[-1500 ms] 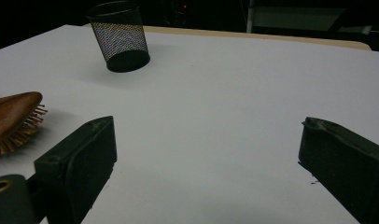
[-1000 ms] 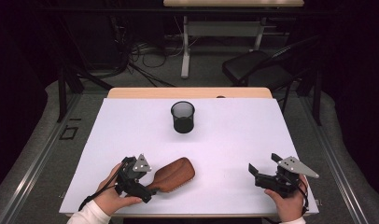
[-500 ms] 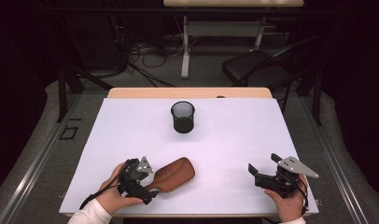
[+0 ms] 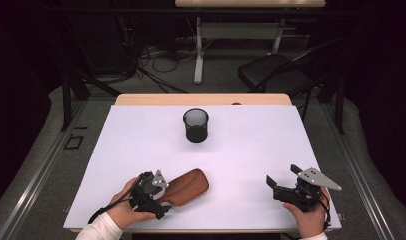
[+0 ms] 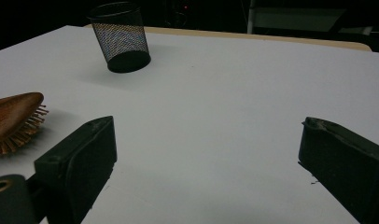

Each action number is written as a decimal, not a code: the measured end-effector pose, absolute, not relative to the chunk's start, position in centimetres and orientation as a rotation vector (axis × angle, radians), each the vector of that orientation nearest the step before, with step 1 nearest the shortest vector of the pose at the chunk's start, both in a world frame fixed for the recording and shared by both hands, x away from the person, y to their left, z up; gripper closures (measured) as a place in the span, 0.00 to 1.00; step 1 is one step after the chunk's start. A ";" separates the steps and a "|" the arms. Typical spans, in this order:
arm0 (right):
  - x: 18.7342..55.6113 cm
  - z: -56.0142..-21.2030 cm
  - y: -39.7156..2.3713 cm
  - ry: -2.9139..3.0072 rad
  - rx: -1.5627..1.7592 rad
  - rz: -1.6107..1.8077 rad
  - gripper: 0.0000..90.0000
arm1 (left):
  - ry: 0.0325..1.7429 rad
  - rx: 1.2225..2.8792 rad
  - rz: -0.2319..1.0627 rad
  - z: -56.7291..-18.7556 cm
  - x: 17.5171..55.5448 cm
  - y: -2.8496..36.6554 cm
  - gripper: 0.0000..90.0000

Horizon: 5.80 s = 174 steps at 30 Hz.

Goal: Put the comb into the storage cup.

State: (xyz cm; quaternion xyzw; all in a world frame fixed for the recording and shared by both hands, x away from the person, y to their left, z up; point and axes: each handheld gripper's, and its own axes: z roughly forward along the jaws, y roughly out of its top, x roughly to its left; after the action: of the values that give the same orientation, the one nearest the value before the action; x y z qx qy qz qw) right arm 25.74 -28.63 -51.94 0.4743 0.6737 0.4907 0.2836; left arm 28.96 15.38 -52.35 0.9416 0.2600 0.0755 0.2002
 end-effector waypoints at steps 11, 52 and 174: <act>25.8 -52.0 -28.6 1.802 1.265 1.316 0.04 | 0.693 2.691 0.189 -52.8 29.0 14.9 0.32; 25.8 -52.0 -28.6 1.808 1.264 1.318 0.05 | 0.697 2.729 0.096 -53.0 29.4 14.2 0.70; 25.9 -52.2 -28.6 1.831 1.269 1.304 0.05 | 0.724 2.149 0.138 -45.3 31.9 12.1 0.80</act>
State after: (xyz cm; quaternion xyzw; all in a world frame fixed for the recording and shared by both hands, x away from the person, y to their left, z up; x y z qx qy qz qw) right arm 25.93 -28.55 -52.21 0.4726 0.6816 0.4855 0.2764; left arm 31.93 12.07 -45.27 0.8579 0.2892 0.0552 0.4210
